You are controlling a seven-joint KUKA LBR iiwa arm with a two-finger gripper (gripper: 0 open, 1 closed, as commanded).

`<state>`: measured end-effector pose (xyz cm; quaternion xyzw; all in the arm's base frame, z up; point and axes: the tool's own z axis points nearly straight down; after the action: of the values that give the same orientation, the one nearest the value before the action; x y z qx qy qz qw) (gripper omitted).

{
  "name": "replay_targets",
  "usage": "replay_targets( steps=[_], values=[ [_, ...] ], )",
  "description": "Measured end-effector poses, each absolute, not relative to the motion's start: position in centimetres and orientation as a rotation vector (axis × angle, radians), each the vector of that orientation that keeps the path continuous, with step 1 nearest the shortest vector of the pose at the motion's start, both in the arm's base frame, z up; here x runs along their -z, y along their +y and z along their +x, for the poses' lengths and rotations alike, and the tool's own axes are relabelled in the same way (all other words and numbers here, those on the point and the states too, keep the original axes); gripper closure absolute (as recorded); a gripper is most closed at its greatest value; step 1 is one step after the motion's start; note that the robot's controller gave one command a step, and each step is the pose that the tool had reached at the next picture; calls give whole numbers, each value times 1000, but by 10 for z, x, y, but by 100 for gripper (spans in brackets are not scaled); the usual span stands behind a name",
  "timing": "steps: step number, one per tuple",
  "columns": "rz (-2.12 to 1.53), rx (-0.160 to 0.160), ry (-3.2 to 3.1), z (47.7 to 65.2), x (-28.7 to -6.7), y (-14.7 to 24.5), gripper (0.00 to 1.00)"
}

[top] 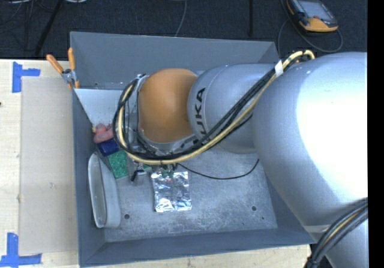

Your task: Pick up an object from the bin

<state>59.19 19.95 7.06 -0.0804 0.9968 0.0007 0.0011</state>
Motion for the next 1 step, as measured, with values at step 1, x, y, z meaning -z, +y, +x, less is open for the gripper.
replay_targets(
  steps=[1],
  values=[
    [-232,-4,3126,566,-168,204,100]
  ],
)
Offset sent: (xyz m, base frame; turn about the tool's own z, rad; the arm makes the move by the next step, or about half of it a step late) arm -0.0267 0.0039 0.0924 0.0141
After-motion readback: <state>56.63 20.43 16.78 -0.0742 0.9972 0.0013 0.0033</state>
